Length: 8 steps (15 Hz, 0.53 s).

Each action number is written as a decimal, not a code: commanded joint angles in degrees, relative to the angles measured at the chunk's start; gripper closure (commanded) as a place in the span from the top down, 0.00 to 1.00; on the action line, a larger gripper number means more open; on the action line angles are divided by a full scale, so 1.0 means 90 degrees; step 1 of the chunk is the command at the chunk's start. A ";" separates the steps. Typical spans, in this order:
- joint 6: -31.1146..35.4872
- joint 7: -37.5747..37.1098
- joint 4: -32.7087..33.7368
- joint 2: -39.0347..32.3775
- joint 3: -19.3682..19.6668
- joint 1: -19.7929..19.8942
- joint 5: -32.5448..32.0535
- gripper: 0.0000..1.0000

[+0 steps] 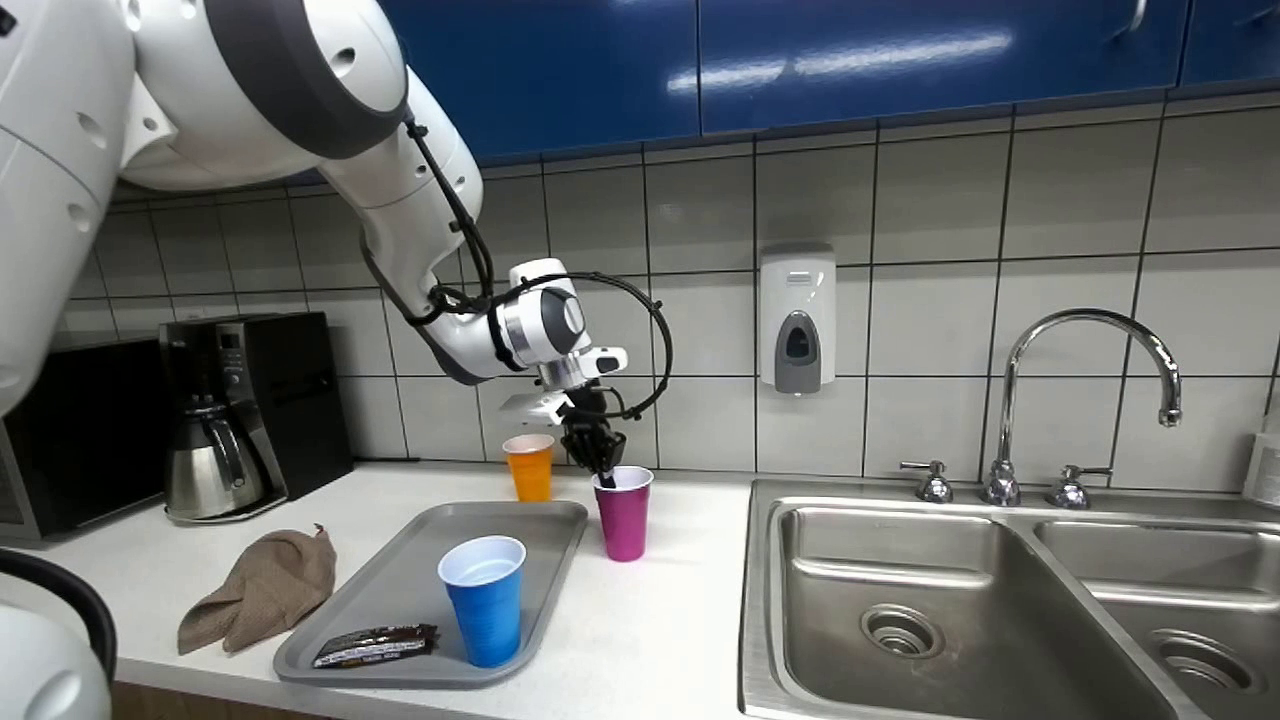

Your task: Put the cups on the grey tray.

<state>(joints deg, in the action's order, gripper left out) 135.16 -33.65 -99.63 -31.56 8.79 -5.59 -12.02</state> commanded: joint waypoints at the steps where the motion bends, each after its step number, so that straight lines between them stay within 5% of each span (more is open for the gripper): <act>1: -0.0247 0.0095 -0.0167 0.0326 0.0058 -0.0161 -0.0106 0.01; 8: -0.0119 0.0656 -0.0933 0.1088 -0.0099 -0.0362 -0.0247 0.01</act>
<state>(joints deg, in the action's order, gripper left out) 134.72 -30.52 -102.58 -27.33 8.63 -8.33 -12.78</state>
